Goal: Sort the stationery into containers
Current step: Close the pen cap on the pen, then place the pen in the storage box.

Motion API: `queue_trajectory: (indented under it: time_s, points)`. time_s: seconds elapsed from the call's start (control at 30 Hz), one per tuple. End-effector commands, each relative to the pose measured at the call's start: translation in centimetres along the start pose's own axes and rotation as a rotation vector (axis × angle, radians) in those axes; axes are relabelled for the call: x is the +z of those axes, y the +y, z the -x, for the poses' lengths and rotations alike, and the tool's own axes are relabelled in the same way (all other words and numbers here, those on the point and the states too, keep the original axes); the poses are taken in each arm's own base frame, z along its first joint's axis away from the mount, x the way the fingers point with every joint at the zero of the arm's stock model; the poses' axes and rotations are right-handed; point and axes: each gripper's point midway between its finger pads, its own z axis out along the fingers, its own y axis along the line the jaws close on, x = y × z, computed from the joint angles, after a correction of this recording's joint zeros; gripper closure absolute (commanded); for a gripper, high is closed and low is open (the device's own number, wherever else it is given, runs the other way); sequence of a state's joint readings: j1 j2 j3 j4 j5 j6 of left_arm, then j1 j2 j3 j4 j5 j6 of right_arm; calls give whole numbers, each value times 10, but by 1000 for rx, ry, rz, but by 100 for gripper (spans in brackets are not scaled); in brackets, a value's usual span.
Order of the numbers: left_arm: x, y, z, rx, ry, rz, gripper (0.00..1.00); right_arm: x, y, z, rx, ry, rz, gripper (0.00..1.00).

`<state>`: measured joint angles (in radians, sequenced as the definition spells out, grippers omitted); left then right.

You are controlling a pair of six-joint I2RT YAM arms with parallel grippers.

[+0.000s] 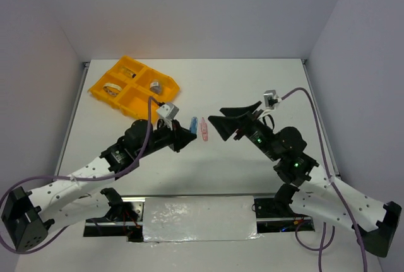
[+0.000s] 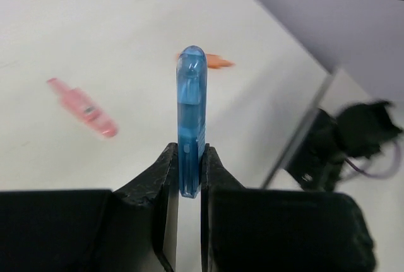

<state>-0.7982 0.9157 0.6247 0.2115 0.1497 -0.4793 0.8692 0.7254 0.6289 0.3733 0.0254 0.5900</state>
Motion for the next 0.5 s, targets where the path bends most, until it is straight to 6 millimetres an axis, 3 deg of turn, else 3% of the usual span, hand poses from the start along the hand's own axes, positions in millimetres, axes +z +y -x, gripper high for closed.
queue_trajectory:
  time_s: [0.0,0.03,0.07,0.17,0.2,0.27,0.3,0.33,0.37,0.4,0.43,0.47]
  points:
    - [-3,56,46,-47,-105,363,100,-21,-29,29,-10,-60,-207,7]
    - [-1,71,46,-74,-62,446,100,-28,-31,38,-8,-95,-229,7]
    - [-4,84,50,-94,-55,516,100,-32,-35,34,-7,-91,-242,7]
    - [-30,172,59,-256,-39,880,100,-41,-40,25,7,-64,-251,7]
    - [-30,195,47,-305,7,949,100,-43,-41,22,11,-54,-255,6]
    - [-49,231,55,-408,-4,1082,100,-46,-45,14,17,-24,-267,6]
    - [-49,251,42,-448,33,1148,100,-48,-45,12,18,-19,-267,6]
    - [-48,260,53,-462,20,1172,100,-49,-45,12,20,-17,-267,6]
    - [-56,274,50,-481,38,1219,100,-52,-48,6,19,4,-277,6]
    - [-53,290,35,-506,86,1266,100,-53,-48,5,19,5,-276,6]
    - [-54,301,43,-520,78,1286,100,-55,-50,3,17,12,-279,6]
    - [-53,315,27,-539,130,1321,100,-57,-50,3,16,10,-280,6]
